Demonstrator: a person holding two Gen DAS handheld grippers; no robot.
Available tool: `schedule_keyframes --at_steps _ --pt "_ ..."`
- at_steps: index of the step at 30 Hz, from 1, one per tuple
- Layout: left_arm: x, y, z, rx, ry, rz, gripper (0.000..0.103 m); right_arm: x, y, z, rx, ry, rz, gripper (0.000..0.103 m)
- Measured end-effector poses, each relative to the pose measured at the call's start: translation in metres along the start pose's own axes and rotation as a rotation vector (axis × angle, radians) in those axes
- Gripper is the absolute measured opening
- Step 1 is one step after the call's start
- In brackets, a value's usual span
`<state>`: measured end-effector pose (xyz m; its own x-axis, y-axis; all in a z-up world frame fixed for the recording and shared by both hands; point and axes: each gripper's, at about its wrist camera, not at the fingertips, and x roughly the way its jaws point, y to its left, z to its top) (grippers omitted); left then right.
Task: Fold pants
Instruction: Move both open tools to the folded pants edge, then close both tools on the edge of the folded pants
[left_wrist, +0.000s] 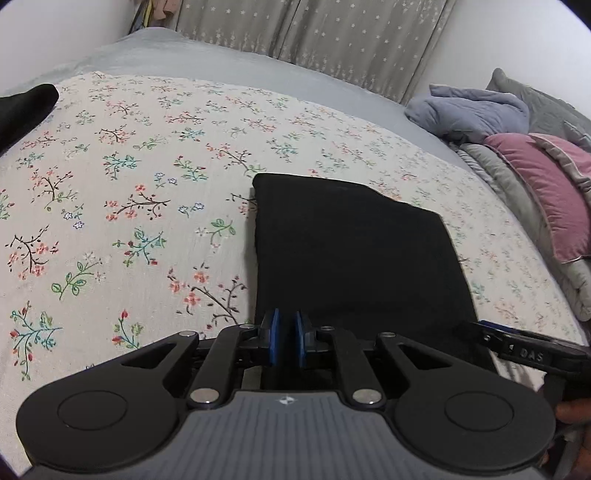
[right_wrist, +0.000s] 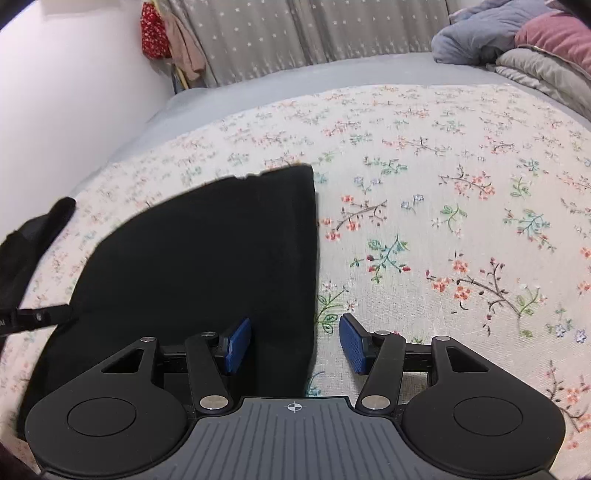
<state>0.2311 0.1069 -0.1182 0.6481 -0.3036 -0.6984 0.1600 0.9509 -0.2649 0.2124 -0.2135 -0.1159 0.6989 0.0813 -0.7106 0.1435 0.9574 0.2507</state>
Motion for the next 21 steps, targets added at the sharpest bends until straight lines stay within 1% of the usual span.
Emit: schedule_keyframes --at_steps 2,3,5,6,8,10,11,12,13,14,16,17,19,21 --pt "-0.004 0.001 0.005 -0.010 -0.013 0.000 0.000 -0.003 0.003 0.003 -0.009 0.009 -0.008 0.053" --pt "-0.008 0.002 0.007 -0.023 -0.026 -0.005 0.000 -0.004 -0.001 0.005 0.016 0.016 0.010 0.053" --pt "-0.014 0.009 0.012 -0.063 -0.043 -0.012 0.001 -0.010 -0.016 0.009 0.124 0.025 0.076 0.053" --pt "-0.015 0.014 0.013 -0.088 -0.049 -0.015 0.008 -0.012 -0.023 0.011 0.176 0.028 0.111 0.053" --pt "-0.014 0.023 0.016 -0.143 -0.047 -0.029 0.010 -0.014 -0.034 0.013 0.254 0.041 0.164 0.053" --pt "-0.010 0.032 0.018 -0.202 -0.036 -0.070 0.016 -0.012 -0.041 0.011 0.309 0.060 0.186 0.053" --pt "-0.007 0.035 0.018 -0.232 -0.030 -0.105 0.027 -0.009 -0.044 0.009 0.330 0.071 0.191 0.054" --pt "-0.004 0.039 0.017 -0.263 -0.020 -0.144 0.041 -0.007 -0.045 0.008 0.343 0.076 0.194 0.054" --pt "0.002 0.041 0.017 -0.290 -0.001 -0.178 0.047 -0.006 -0.045 0.006 0.345 0.074 0.195 0.054" --pt "0.007 0.042 0.017 -0.310 0.018 -0.195 0.054 -0.006 -0.044 0.006 0.341 0.071 0.196 0.054" --pt "0.017 0.042 0.015 -0.324 0.063 -0.203 0.056 -0.005 -0.042 0.006 0.324 0.067 0.211 0.057" --pt "0.022 0.042 0.014 -0.329 0.075 -0.198 0.056 -0.005 -0.041 0.005 0.322 0.066 0.227 0.059" --pt "0.027 0.043 0.013 -0.337 0.079 -0.226 0.061 -0.003 -0.044 0.003 0.347 0.066 0.263 0.059" --pt "0.029 0.043 0.015 -0.343 0.081 -0.276 0.074 -0.001 -0.052 0.002 0.404 0.066 0.300 0.059"
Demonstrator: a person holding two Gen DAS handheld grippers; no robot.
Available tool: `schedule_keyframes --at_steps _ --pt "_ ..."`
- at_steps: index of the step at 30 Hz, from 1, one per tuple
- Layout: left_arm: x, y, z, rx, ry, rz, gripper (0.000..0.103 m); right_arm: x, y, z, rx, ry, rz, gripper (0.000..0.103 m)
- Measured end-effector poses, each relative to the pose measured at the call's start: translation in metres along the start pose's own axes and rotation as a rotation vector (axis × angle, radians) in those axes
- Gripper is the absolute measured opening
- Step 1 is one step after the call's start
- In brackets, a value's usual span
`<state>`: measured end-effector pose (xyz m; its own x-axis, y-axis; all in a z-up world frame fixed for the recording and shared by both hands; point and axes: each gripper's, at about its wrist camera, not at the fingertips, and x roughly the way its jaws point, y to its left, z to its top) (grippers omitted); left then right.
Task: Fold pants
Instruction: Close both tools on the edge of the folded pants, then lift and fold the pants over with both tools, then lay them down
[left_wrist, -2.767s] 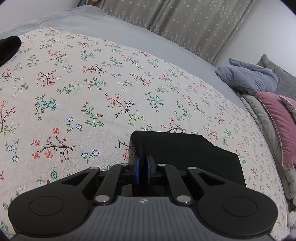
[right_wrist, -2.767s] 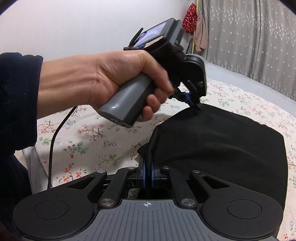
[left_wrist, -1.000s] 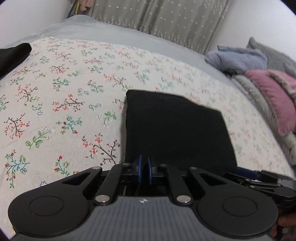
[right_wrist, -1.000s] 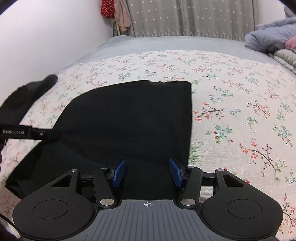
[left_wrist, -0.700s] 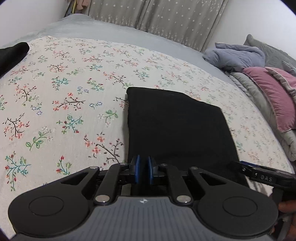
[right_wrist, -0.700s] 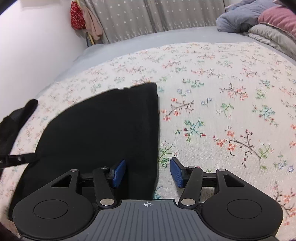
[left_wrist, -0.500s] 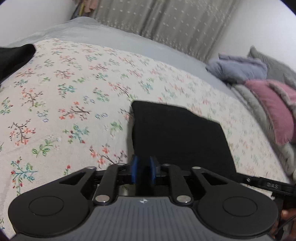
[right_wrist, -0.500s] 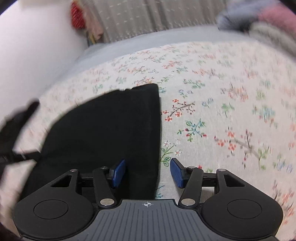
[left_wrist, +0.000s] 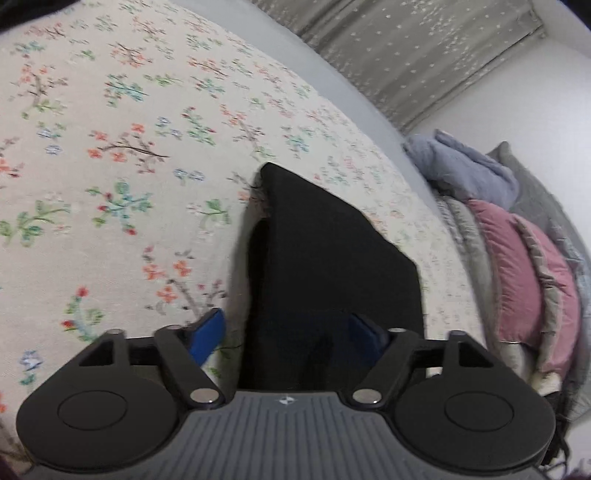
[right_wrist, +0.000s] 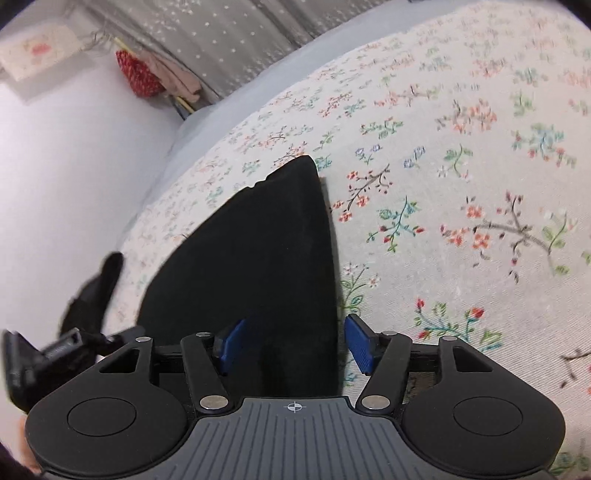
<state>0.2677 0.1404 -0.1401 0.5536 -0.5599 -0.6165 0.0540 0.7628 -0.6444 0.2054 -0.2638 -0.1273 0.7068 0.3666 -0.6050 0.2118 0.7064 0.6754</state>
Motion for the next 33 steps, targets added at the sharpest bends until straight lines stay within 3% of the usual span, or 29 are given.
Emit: schedule_keyframes --at_steps 3,10,14,16,18,22,24,28,33 --pt "0.005 0.000 0.000 0.007 0.019 -0.018 0.075 0.002 -0.006 0.002 0.042 -0.005 0.030 0.059" --pt "0.018 -0.006 0.000 0.004 0.041 -0.055 0.076 0.011 0.004 -0.002 -0.023 -0.037 0.026 0.059" --pt "0.022 -0.013 0.000 0.036 0.044 -0.040 0.074 0.012 0.005 -0.004 -0.034 -0.049 0.018 0.048" --pt "0.023 -0.015 0.000 0.037 0.042 -0.016 0.058 0.014 0.004 -0.003 -0.032 -0.046 0.003 0.034" --pt "0.024 -0.014 0.000 0.035 0.043 0.005 0.040 0.015 0.003 -0.003 -0.029 -0.046 -0.001 0.028" --pt "0.024 -0.013 0.001 0.037 0.046 -0.001 0.023 0.015 0.011 -0.005 -0.057 -0.052 -0.019 0.018" --pt "0.022 -0.019 0.000 0.055 0.034 -0.004 0.007 0.013 0.017 -0.005 -0.084 -0.060 -0.029 0.013" --pt "0.020 -0.035 -0.001 0.089 0.014 0.009 0.003 0.007 0.036 -0.005 -0.199 -0.099 -0.080 0.009" --pt "0.021 -0.060 0.011 0.122 -0.031 -0.033 0.002 -0.004 0.052 0.015 -0.301 -0.155 -0.116 0.008"
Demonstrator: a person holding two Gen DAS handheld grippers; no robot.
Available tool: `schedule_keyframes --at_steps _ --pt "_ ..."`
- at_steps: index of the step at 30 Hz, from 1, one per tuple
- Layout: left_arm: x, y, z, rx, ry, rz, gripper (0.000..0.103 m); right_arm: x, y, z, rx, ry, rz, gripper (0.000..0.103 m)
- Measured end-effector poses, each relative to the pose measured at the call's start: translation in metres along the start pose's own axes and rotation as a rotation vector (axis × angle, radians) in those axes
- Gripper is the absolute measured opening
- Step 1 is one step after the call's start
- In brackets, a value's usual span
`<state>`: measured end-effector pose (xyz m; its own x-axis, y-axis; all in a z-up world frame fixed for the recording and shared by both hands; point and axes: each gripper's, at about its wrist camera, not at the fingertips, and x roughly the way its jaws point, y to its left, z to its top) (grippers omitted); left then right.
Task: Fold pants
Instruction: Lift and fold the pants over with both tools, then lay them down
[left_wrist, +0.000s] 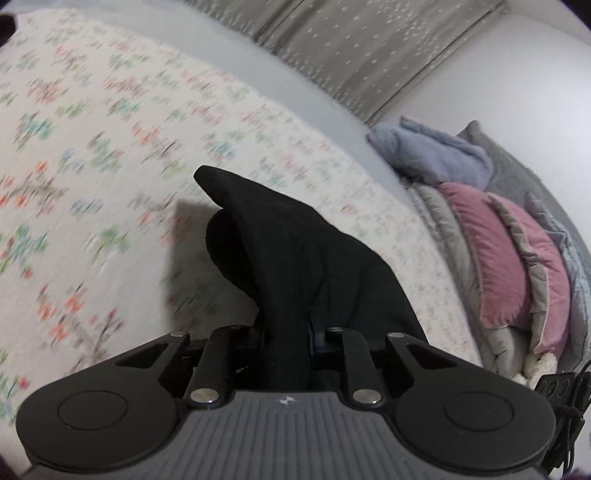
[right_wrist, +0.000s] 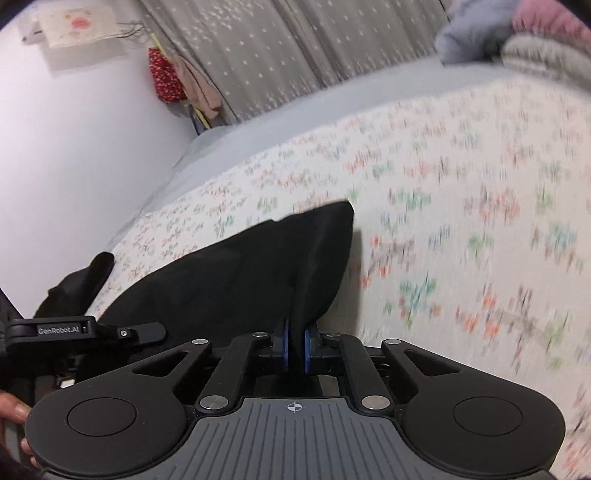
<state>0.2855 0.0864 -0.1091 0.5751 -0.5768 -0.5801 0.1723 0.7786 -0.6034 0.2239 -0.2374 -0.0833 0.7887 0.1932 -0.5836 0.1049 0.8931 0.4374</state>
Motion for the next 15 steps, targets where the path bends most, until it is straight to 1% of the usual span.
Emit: schedule_keyframes --at_steps 2,5,8,11,13,14,15 --pt "0.004 -0.009 0.012 0.003 -0.029 -0.012 0.002 -0.002 0.002 0.017 -0.040 -0.026 -0.010 0.008" --pt "0.014 -0.021 0.031 -0.017 -0.074 -0.045 0.002 -0.004 0.000 0.047 -0.066 -0.070 -0.009 0.008" --pt "0.027 -0.031 0.043 -0.020 -0.091 -0.050 0.002 0.002 -0.011 0.071 -0.062 -0.080 0.002 0.008" --pt "0.053 -0.028 0.047 -0.033 -0.081 -0.027 0.003 0.021 -0.030 0.085 -0.056 -0.063 0.015 0.008" --pt "0.077 -0.022 0.043 -0.022 -0.051 0.003 0.003 0.041 -0.043 0.086 -0.060 -0.027 0.005 0.008" --pt "0.094 -0.017 0.038 -0.015 -0.018 0.025 0.005 0.052 -0.051 0.085 -0.064 0.005 -0.011 0.009" --pt "0.105 -0.012 0.032 -0.023 0.004 0.057 0.015 0.066 -0.060 0.081 -0.064 0.055 -0.040 0.011"
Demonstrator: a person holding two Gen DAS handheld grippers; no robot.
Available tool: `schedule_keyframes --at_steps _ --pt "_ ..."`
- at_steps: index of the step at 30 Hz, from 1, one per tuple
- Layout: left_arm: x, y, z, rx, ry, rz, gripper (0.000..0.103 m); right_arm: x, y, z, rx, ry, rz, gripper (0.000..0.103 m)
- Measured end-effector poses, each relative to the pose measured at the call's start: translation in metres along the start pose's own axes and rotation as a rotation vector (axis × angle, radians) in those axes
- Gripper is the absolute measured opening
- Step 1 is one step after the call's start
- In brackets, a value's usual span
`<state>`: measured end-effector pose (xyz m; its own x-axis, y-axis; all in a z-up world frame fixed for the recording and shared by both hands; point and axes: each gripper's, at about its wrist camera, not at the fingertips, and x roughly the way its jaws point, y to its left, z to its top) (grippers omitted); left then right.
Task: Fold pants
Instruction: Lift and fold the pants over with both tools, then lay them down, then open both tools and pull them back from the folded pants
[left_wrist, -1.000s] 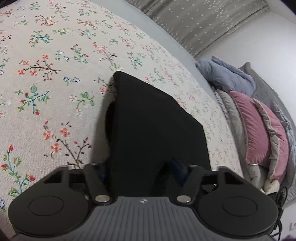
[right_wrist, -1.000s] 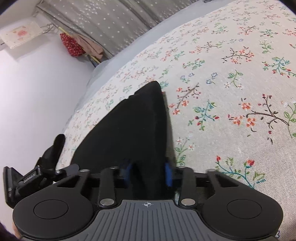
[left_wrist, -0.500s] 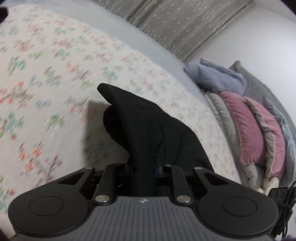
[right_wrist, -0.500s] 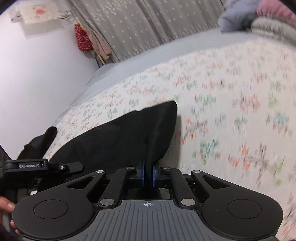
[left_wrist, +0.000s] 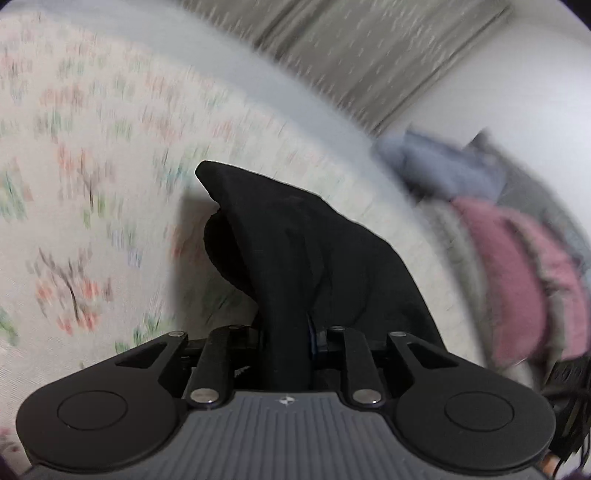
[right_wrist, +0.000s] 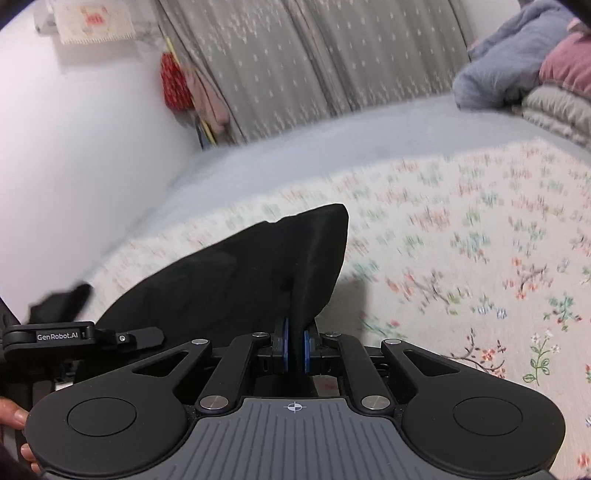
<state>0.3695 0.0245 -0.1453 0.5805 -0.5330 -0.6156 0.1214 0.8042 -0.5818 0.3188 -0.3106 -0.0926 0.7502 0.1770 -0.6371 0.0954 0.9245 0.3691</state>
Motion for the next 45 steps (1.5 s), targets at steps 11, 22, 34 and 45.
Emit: schedule_keyframes --at_steps 11,22,34,45 --pt "-0.010 0.013 0.008 -0.033 -0.012 0.043 0.029 0.008 -0.030 -0.013 0.102 0.056 -0.062 0.033" --pt "-0.073 -0.048 -0.016 0.212 -0.129 0.083 0.029 -0.042 0.004 -0.023 0.006 -0.018 -0.087 0.038" --pt "-0.047 -0.036 -0.063 0.270 0.080 0.194 0.000 -0.040 0.033 -0.073 -0.176 0.189 -0.106 0.035" --pt "-0.074 -0.056 -0.070 0.262 0.025 0.262 0.003 -0.080 0.049 -0.097 -0.220 0.227 -0.108 0.036"
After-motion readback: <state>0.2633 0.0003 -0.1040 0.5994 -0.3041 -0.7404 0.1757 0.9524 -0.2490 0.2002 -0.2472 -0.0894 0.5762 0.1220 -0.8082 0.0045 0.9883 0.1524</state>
